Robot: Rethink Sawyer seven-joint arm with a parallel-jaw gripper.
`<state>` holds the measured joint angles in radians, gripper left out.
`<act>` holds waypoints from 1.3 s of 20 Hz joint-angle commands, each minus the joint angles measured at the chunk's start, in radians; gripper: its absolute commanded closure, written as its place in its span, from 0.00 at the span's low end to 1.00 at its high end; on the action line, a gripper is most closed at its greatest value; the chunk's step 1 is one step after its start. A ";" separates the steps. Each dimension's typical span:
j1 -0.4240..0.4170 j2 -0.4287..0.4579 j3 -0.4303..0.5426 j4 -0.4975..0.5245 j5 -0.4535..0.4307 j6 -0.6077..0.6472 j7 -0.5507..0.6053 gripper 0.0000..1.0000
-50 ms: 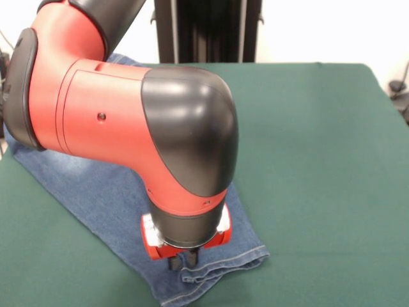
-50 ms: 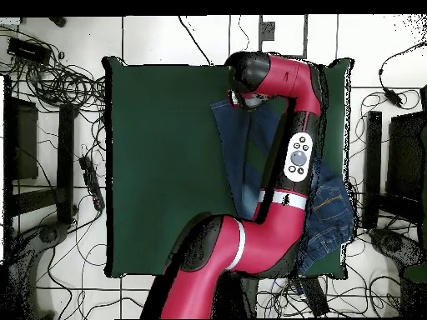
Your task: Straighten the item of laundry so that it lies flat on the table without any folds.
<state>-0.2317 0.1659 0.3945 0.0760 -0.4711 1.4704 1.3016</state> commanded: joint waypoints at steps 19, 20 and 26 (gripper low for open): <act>0.049 0.041 0.100 0.139 -0.040 -0.118 0.010 0.00; 0.050 0.039 0.098 0.142 -0.036 -0.117 0.013 0.00; 0.051 0.042 0.112 0.142 -0.031 -0.115 0.018 0.00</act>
<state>-0.2310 0.1658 0.3944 0.0760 -0.4735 1.4638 1.3016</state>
